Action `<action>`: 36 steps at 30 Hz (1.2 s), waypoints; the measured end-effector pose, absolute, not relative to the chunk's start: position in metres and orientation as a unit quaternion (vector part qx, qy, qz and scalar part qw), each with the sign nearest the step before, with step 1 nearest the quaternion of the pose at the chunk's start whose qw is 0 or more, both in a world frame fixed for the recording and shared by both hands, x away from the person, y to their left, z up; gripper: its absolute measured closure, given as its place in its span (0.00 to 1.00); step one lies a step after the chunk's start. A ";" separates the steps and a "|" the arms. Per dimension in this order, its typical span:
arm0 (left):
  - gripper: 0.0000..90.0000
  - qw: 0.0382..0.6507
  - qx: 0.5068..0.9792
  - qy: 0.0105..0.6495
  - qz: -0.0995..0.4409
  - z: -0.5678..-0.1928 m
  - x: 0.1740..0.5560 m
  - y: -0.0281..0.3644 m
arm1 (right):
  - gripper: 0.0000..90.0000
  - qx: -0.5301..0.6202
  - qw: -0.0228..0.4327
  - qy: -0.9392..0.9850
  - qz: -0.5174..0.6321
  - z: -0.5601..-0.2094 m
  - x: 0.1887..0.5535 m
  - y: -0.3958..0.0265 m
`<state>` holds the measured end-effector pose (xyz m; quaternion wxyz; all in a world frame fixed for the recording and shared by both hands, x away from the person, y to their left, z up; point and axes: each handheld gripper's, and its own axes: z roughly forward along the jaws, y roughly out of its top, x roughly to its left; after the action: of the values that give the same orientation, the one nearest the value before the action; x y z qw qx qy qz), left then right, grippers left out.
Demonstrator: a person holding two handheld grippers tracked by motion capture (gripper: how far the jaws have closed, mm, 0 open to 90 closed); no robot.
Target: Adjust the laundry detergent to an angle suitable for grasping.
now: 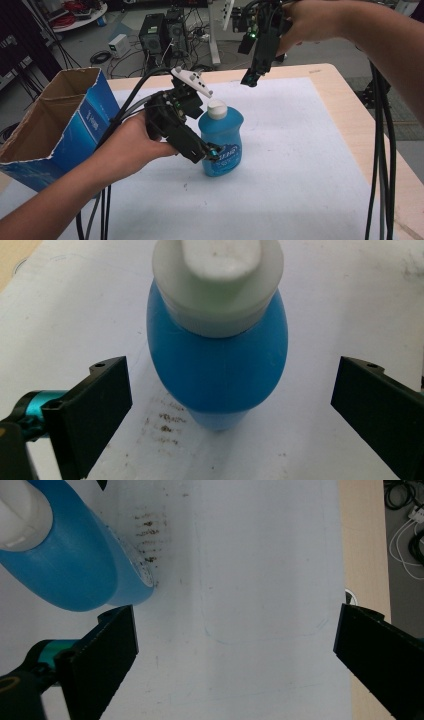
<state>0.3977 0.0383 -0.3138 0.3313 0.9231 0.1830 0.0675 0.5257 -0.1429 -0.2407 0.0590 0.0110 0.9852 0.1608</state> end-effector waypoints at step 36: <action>0.20 0.360 0.914 0.168 0.086 -0.349 0.407 0.034 | 0.03 0.015 0.063 0.984 0.167 -0.242 0.528 -0.146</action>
<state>0.4072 0.0343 -0.3489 0.3601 0.9136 0.1685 0.0858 0.5279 -0.1463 -0.2422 0.0628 0.0147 0.9838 0.1673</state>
